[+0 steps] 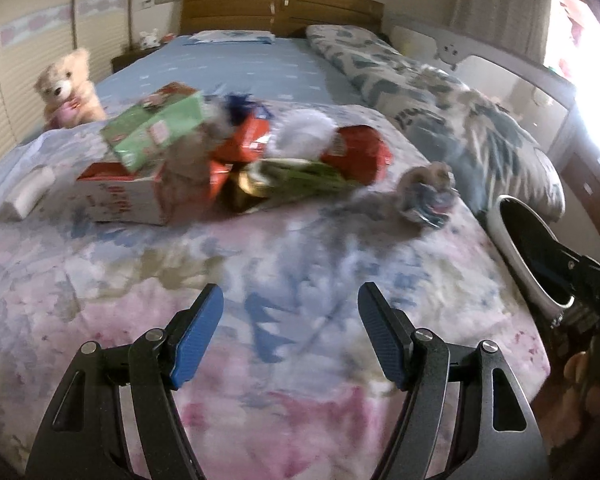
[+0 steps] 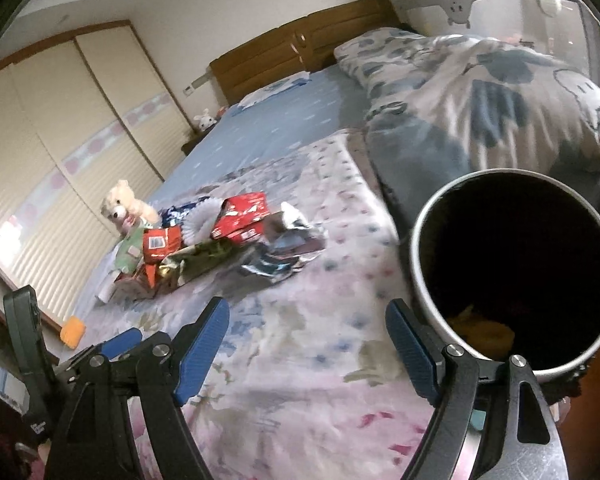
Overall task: Collect trash
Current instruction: 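Grasp the red chip bag with the left gripper while the right grasps the foil wrapper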
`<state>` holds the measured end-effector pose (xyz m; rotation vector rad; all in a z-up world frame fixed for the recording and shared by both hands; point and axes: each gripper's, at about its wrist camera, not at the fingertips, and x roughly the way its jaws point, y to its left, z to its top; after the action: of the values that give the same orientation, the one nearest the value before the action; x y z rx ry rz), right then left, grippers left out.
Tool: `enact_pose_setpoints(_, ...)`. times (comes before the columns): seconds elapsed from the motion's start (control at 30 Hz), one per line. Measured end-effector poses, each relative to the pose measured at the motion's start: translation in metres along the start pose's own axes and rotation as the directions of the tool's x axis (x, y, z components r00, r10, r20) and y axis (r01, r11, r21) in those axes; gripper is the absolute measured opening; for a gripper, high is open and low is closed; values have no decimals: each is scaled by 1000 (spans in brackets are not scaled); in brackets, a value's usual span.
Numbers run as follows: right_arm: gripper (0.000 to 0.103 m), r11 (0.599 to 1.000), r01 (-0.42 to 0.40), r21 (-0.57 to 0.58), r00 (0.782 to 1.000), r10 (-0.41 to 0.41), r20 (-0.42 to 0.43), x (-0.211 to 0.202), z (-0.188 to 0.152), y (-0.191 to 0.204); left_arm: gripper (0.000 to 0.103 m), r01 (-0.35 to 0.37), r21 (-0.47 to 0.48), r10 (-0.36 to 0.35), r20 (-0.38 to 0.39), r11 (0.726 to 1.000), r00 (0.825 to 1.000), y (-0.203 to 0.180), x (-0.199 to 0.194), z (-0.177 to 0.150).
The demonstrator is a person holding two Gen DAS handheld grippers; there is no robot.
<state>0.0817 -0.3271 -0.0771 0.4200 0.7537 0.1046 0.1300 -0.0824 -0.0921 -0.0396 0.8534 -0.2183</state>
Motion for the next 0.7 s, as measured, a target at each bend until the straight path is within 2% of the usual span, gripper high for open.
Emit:
enact_pose_setpoints(0.33,82,999,-10,-30,1000,10,-15,29,5,20,71,-88,-66,90,17,994,996,47,15,20)
enact_pose_setpoints(0.6,82,1000,3,-29,1000,-4,-26,57,15,24,71,-92,-46,93,21,995,995,56,33,41)
enact_pose_setpoints(0.67,82,999,4,-32,1000,-5,-27,63,19,25,68,-89,-41,90,17,995,996,56,39,45)
enact_pose_setpoints(0.7,82,999,6,-34,1000,-6,-27,66,20,25,64,-84,-38,85,14,996,996,55,42,46)
